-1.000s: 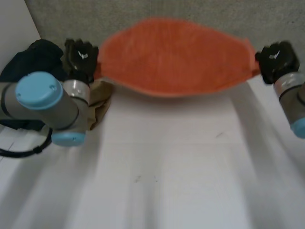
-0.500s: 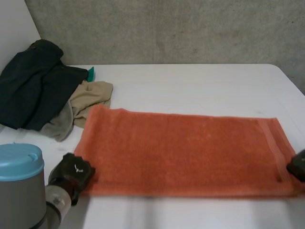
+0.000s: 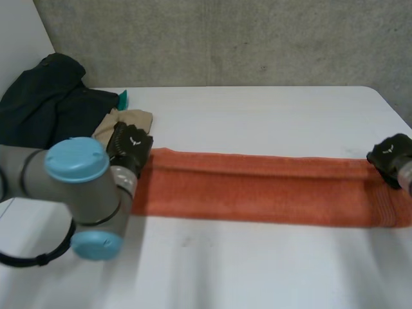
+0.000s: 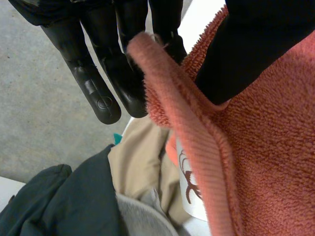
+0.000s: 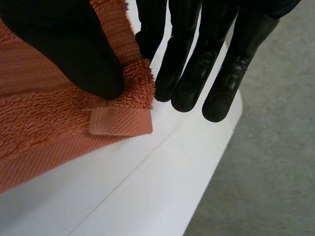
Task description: Fold the laundry.
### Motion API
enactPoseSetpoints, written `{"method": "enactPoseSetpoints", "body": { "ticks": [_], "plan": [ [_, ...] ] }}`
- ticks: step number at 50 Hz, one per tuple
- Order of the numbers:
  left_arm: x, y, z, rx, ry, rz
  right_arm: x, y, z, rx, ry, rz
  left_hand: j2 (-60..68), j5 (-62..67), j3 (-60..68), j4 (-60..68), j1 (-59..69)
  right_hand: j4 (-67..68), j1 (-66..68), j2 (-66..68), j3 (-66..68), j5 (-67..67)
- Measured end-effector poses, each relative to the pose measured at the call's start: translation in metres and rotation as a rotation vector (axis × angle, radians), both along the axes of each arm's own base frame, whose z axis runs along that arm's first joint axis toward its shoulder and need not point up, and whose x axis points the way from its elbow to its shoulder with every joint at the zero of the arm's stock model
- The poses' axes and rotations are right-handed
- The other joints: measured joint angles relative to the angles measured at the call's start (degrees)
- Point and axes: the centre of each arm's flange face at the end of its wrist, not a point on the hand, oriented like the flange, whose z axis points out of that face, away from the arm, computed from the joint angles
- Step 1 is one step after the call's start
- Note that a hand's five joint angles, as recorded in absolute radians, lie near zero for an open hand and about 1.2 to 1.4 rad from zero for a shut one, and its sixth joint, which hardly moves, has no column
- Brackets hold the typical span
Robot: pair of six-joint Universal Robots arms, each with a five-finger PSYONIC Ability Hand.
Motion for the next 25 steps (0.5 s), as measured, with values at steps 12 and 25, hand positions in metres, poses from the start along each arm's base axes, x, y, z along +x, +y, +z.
{"method": "enactPoseSetpoints", "body": {
  "ticks": [12,25],
  "plan": [
    [-0.03,-0.056,-0.019,-0.147,0.013,0.005,0.025,-0.054,-0.026,-0.134,0.025,0.0,-31.69,-28.6,-29.95,-30.93,-32.36,-27.5,-25.57,-27.63,-27.35,-25.87],
    [-0.03,-0.052,0.012,-0.282,0.044,0.001,0.032,-0.063,0.0,-0.277,-0.077,-0.026,-57.07,-53.04,-56.51,-57.28,-53.18,-54.61,-45.14,-55.09,-55.91,-53.7]
  ]
}}
